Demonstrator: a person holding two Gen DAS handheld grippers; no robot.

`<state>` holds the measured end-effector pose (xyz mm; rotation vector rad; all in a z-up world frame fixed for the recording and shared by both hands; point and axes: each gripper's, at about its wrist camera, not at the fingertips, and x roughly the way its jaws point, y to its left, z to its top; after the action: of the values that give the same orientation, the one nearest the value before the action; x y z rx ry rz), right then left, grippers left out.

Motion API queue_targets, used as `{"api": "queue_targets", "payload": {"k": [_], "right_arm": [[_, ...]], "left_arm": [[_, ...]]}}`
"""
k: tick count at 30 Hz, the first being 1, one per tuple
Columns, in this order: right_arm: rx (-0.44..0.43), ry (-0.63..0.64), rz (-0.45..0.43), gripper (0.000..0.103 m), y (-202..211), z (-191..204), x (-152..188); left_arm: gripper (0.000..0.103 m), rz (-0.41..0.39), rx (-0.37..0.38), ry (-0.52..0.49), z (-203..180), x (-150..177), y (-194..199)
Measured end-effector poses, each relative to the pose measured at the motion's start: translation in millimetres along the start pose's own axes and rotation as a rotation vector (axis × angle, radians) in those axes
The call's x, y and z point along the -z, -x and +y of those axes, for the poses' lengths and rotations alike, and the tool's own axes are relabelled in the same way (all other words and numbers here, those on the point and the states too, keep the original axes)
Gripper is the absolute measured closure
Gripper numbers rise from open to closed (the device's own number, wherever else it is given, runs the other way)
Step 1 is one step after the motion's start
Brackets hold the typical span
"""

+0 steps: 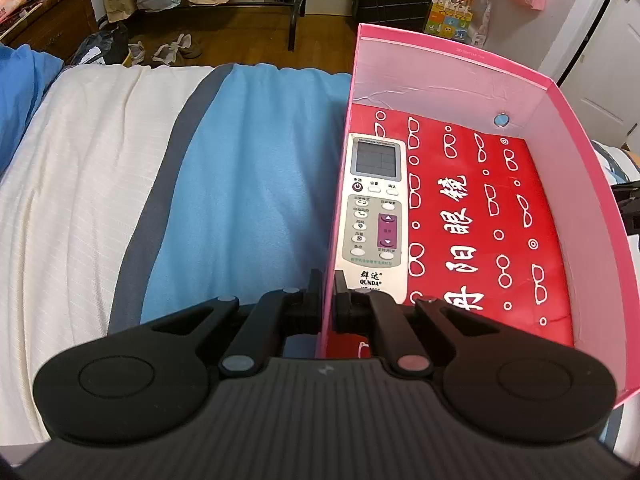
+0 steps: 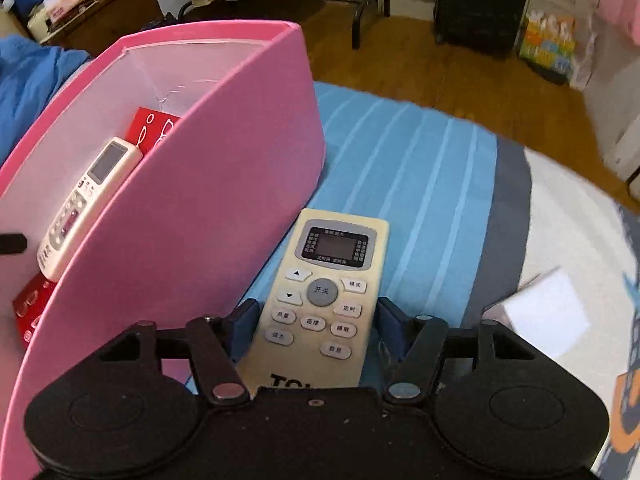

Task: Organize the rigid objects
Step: 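Grasp the beige TCL remote with the right gripper and lift it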

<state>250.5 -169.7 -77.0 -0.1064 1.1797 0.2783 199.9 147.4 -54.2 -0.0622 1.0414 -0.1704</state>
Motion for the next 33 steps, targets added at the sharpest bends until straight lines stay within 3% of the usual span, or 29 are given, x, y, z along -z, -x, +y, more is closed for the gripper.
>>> {"api": "queue_targets", "payload": {"k": [5, 10, 15, 18, 33], "right_arm": [[-0.013, -0.058, -0.014, 0.04, 13.4, 2.9, 11.1], [0.029, -0.05, -0.028, 0.04, 30.7, 12.4, 21.0], [0.1, -0.003, 0.028, 0.04, 38.3, 18.1, 26.3], [0.097, -0.032, 0.066, 0.04, 37.1, 13.0, 33.2], [0.152, -0.048, 0.012, 0.041, 39.4, 18.8, 42.7]], "left_arm": [[0.1, 0.004, 0.002, -0.008, -0.3, -1.0, -0.6], [0.1, 0.004, -0.008, -0.014, -1.7, -1.5, -0.9], [0.1, 0.004, -0.02, -0.023, -3.1, -0.5, -0.8], [0.099, 0.008, -0.021, -0.021, -3.0, -0.7, -0.9], [0.1, 0.03, -0.012, -0.001, 0.7, -0.2, -6.2]]}}
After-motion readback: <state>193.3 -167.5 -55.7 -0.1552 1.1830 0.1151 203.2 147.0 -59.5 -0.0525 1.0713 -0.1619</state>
